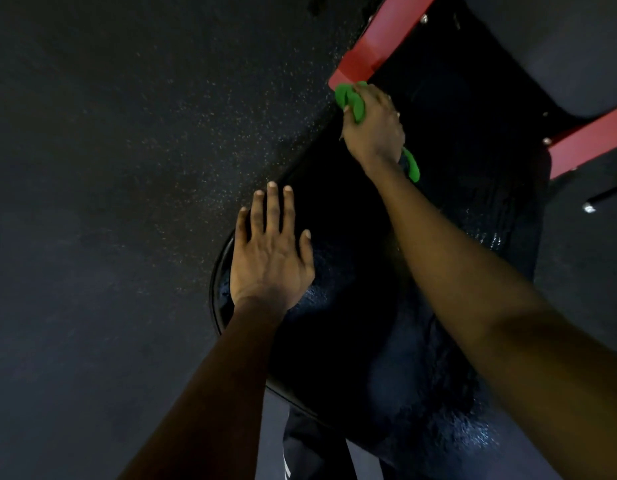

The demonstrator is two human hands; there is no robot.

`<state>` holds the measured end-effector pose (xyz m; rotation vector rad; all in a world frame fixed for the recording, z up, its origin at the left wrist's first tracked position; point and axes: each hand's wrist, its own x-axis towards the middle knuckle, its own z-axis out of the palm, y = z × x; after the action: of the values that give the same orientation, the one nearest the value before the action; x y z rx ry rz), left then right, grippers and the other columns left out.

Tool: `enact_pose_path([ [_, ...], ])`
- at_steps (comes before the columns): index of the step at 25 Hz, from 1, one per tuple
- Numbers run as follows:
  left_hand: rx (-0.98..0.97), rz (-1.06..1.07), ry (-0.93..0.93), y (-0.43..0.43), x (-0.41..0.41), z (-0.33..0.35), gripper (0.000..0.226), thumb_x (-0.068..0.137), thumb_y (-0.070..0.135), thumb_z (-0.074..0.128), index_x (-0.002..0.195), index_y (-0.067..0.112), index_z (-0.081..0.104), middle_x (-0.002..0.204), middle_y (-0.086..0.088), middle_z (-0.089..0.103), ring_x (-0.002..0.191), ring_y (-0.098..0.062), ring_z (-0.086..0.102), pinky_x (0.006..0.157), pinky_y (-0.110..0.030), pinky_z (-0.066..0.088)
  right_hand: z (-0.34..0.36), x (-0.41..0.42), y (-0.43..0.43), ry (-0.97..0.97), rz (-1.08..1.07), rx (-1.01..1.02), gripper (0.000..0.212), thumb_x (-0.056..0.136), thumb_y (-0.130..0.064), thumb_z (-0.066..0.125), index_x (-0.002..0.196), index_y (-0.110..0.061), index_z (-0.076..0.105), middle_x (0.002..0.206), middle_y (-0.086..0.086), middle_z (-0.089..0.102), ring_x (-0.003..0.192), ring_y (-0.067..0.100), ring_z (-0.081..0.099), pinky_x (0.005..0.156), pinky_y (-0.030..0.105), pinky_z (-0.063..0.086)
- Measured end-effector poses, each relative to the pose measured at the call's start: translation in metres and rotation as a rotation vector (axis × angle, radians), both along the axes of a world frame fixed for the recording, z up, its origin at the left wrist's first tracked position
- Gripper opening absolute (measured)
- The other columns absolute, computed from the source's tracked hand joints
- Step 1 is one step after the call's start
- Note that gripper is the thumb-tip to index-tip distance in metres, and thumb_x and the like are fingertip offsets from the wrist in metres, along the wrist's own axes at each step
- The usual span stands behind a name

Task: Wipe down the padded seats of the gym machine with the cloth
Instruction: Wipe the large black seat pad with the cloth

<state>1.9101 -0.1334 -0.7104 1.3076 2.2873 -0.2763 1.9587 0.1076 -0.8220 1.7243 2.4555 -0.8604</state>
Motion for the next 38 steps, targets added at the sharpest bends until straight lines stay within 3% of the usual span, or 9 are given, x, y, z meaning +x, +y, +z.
enact_pose_path([
  [4,0.007,0.001,0.000,0.000,0.001,-0.001,0.068,0.106,0.044,0.019,0.162,0.008,0.006,0.169,-0.017,0.010,0.155,-0.033,0.014,0.125,-0.049,0.018,0.039,0.004,-0.048,0.043,0.050,-0.011,0.042,0.097,-0.040,0.054,0.139,-0.033,0.058,0.151,-0.009,0.050,0.134,0.018,0.052,0.103,0.032,0.046],
  [8,0.002,-0.002,-0.001,0.000,0.000,-0.002,0.067,0.107,0.044,0.018,0.162,0.008,0.005,0.169,-0.017,0.010,0.155,-0.033,0.013,0.125,-0.050,0.018,0.088,0.087,-0.149,0.150,0.271,-0.051,0.048,0.101,-0.038,0.053,0.149,-0.038,0.048,0.161,-0.010,0.037,0.150,0.018,0.035,0.111,0.030,0.037],
  [17,0.012,-0.001,0.017,-0.002,0.000,-0.003,0.068,0.106,0.046,0.019,0.162,0.010,0.005,0.169,-0.016,0.010,0.155,-0.032,0.014,0.125,-0.049,0.019,0.019,0.028,-0.022,0.005,-0.078,-0.014,0.055,0.091,-0.031,0.055,0.145,-0.030,0.051,0.149,-0.004,0.051,0.133,0.023,0.053,0.105,0.044,0.048],
  [21,0.018,-0.006,0.033,-0.002,0.001,-0.003,0.069,0.106,0.046,0.022,0.162,0.009,0.008,0.168,-0.016,0.012,0.155,-0.032,0.016,0.124,-0.050,0.020,0.083,0.076,-0.132,0.098,0.122,-0.020,0.052,0.095,-0.033,0.056,0.147,-0.036,0.050,0.156,-0.010,0.044,0.138,0.016,0.049,0.094,0.028,0.052],
  [24,0.018,0.001,0.040,-0.001,0.001,-0.004,0.069,0.105,0.046,0.022,0.162,0.010,0.008,0.168,-0.016,0.013,0.154,-0.033,0.017,0.124,-0.050,0.020,0.100,0.126,-0.177,0.144,0.272,-0.048,0.053,0.099,-0.034,0.054,0.151,-0.036,0.044,0.162,-0.008,0.037,0.150,0.020,0.035,0.109,0.036,0.045],
  [27,0.018,-0.018,0.065,-0.002,0.001,-0.005,0.069,0.105,0.046,0.023,0.162,0.009,0.009,0.168,-0.017,0.015,0.153,-0.034,0.020,0.123,-0.050,0.022,0.063,0.111,-0.124,0.106,0.140,-0.008,0.053,0.098,-0.028,0.053,0.150,-0.031,0.046,0.158,-0.002,0.043,0.148,0.023,0.038,0.114,0.047,0.043],
  [31,0.025,-0.027,0.066,-0.004,0.001,-0.007,0.069,0.105,0.047,0.022,0.162,0.009,0.009,0.168,-0.017,0.014,0.153,-0.034,0.019,0.124,-0.050,0.021,0.048,0.076,-0.077,0.061,-0.085,-0.022,0.050,0.092,-0.032,0.053,0.142,-0.034,0.053,0.149,-0.008,0.051,0.131,0.020,0.054,0.101,0.044,0.052],
  [35,0.050,-0.028,0.068,-0.004,0.000,-0.009,0.069,0.104,0.046,0.023,0.162,0.009,0.011,0.168,-0.017,0.015,0.153,-0.033,0.019,0.124,-0.050,0.020,0.110,0.122,-0.172,0.111,0.097,-0.032,0.052,0.090,-0.030,0.059,0.141,-0.037,0.055,0.151,-0.011,0.048,0.130,0.020,0.056,0.092,0.036,0.054],
  [38,0.061,-0.041,0.072,-0.005,0.000,-0.006,0.069,0.104,0.046,0.025,0.161,0.008,0.014,0.167,-0.018,0.018,0.153,-0.034,0.021,0.123,-0.051,0.021,0.161,0.191,-0.261,0.119,0.232,-0.175,0.063,0.087,-0.039,0.051,0.149,-0.045,0.041,0.161,-0.017,0.034,0.150,0.015,0.034,0.100,0.037,0.051],
])
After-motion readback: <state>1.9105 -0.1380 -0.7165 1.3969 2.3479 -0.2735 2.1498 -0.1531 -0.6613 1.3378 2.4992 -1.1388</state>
